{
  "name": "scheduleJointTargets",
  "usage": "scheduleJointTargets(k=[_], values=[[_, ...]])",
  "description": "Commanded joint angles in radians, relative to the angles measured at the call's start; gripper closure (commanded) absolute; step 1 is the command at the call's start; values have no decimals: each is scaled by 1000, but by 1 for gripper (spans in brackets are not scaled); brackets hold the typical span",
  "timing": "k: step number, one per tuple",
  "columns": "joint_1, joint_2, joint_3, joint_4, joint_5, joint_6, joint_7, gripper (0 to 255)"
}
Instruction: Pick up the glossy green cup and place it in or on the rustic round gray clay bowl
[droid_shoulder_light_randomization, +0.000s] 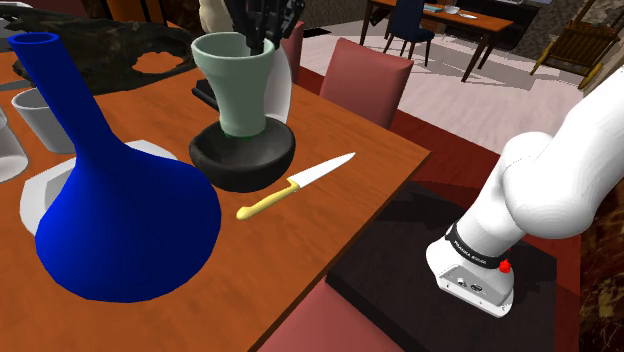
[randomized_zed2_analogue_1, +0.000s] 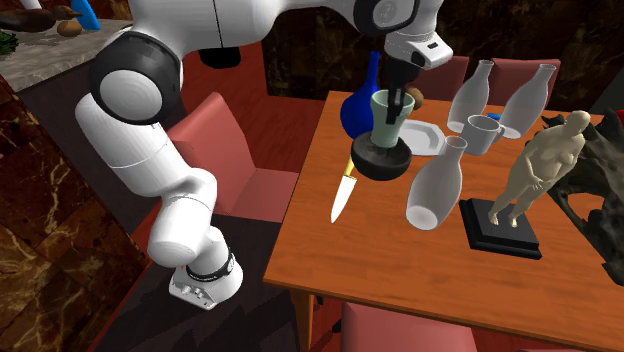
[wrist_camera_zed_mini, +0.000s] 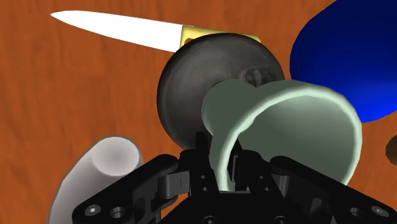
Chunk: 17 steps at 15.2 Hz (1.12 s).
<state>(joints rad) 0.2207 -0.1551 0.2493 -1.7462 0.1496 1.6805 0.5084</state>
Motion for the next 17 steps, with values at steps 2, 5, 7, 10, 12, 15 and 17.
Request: scheduleJointTargets(k=[2, 5, 7, 10, 12, 15, 17], values=[[0, -9, 0, -40, 3, 32, -5, 255], [0, -8, 0, -39, 3, 32, -5, 255], [0, -8, 0, -39, 3, 32, -5, 255], [0, -8, 0, -40, 3, 32, -5, 0], [0, -8, 0, -39, 3, 32, -5, 0], [0, -8, 0, -40, 3, 32, -5, 0], [-3, 0, -5, 37, -1, -36, -2, 0]])
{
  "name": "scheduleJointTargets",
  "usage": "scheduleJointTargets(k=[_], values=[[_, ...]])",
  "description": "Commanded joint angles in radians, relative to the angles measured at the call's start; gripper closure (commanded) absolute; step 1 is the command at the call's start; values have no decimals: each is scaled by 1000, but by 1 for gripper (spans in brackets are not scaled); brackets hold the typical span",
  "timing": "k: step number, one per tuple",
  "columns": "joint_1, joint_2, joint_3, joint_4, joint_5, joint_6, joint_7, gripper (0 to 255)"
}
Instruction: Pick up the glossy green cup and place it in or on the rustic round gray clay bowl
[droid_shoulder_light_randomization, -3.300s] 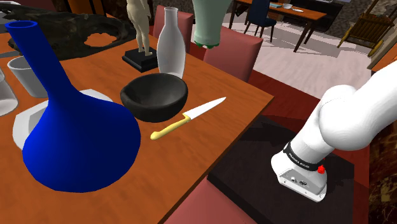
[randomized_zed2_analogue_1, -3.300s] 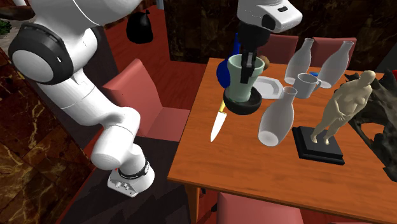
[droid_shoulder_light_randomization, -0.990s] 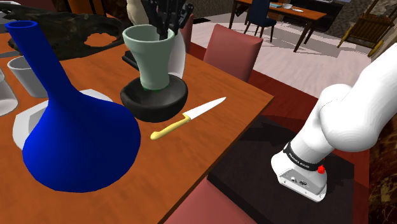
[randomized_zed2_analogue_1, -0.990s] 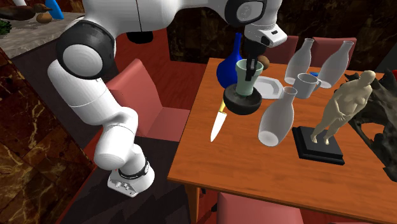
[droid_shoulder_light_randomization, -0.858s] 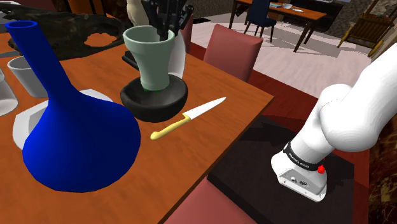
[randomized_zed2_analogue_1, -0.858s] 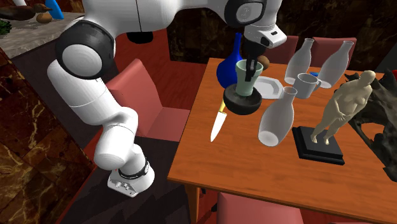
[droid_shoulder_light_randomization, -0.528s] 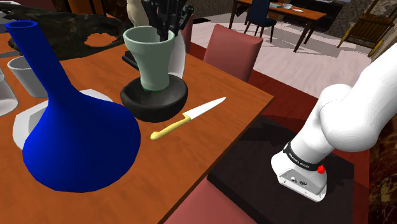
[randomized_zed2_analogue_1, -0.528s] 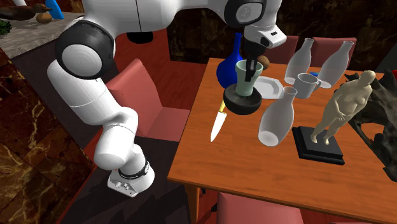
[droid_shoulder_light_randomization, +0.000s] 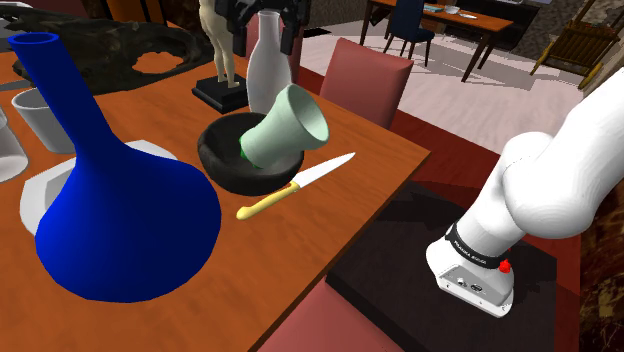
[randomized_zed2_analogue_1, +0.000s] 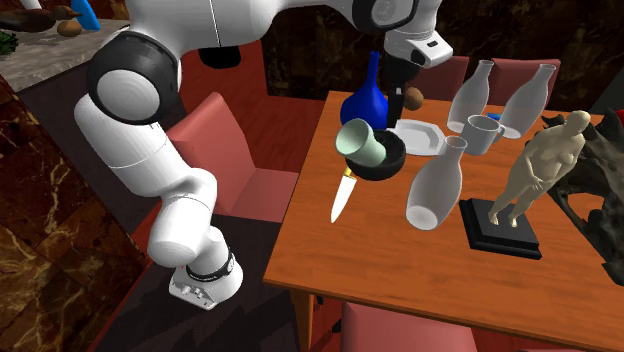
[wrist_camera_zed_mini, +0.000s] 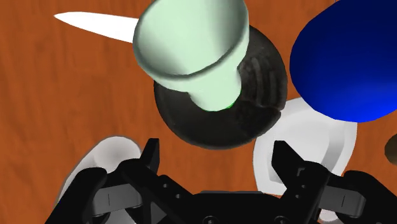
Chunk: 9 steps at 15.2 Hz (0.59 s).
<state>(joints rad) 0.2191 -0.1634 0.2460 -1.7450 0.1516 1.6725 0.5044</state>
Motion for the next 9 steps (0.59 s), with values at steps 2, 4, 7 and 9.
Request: scheduleJointTargets(k=[2, 4, 7, 9], values=[[-4, 22, -5, 111, -6, -91, 5, 0], [-4, 22, -5, 111, -6, -91, 5, 0], [-4, 22, -5, 111, -6, -91, 5, 0], [-4, 22, -5, 111, -6, -91, 5, 0]])
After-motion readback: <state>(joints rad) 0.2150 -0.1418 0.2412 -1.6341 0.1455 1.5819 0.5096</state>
